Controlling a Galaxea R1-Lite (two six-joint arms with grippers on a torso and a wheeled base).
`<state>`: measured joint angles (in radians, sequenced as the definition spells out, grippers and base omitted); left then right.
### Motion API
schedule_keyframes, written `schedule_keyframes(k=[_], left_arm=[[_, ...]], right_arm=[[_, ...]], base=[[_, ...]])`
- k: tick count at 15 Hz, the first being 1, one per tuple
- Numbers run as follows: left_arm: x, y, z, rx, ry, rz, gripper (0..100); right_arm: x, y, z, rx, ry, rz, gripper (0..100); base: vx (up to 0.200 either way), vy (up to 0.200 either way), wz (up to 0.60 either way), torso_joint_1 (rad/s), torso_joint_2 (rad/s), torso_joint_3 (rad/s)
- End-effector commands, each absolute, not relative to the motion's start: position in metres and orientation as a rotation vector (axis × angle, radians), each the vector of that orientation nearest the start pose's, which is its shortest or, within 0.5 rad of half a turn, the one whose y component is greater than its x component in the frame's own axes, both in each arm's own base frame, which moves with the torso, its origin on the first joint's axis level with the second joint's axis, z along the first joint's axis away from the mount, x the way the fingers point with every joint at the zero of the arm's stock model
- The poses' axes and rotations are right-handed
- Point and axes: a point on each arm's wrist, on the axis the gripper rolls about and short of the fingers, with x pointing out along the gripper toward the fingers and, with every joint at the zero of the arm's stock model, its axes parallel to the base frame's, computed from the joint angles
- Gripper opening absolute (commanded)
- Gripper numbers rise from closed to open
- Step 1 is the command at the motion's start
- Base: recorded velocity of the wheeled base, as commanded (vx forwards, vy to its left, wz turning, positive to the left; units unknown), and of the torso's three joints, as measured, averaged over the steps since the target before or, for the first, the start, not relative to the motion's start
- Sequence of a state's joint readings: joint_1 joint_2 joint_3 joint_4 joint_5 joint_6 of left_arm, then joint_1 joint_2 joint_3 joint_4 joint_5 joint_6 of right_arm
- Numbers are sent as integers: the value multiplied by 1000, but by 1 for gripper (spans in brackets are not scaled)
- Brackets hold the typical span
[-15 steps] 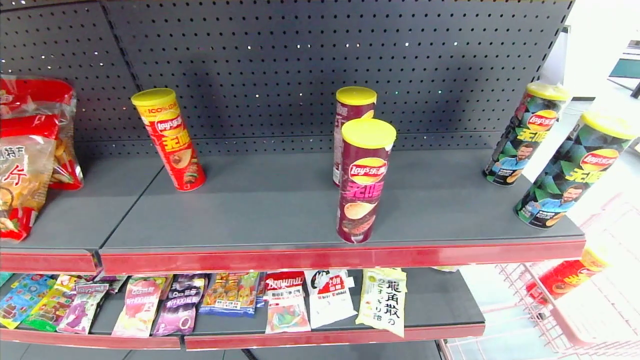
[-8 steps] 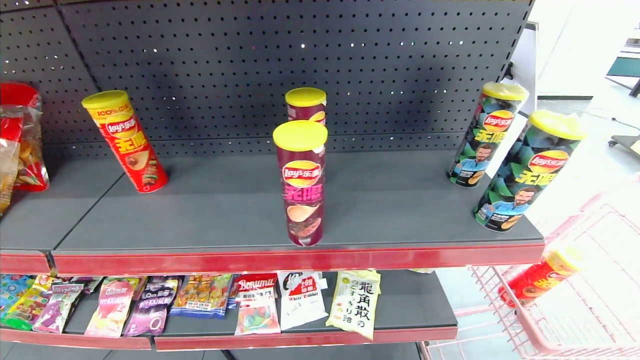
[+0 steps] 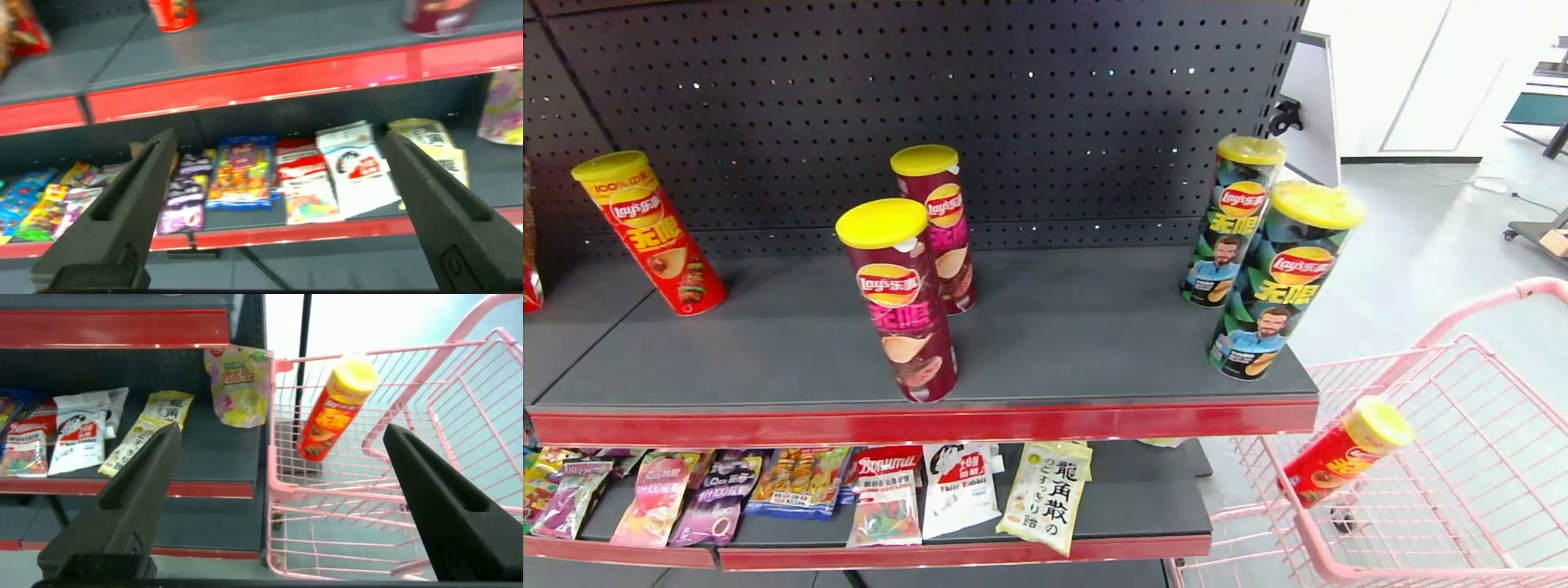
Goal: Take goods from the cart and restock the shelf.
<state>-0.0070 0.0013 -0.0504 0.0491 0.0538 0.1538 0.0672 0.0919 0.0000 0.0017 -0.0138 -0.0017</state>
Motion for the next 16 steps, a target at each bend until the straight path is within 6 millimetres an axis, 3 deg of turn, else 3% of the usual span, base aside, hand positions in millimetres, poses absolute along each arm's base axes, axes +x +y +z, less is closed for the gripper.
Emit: schedule_keyframes(k=[1,3,10,16], left_arm=[[-27,1,84,152,3,46,100],[-27,1,84,127,1,46,100],[-27,1,84,112,3,46,100],[-27,1,84,110,3,48,100]], right_arm=[[-16,-1,77,-5,95,54,100],[-16,-1,77,-5,95,54,100],[-16,-1,77,-5,95,54,100],[-16,-1,77,-5,95,54,100]], base=[[0,0,0,0,0,0],[0,0,0,0,0,0],[0,0,-600,0,5,3],[0,0,0,0,0,0]])
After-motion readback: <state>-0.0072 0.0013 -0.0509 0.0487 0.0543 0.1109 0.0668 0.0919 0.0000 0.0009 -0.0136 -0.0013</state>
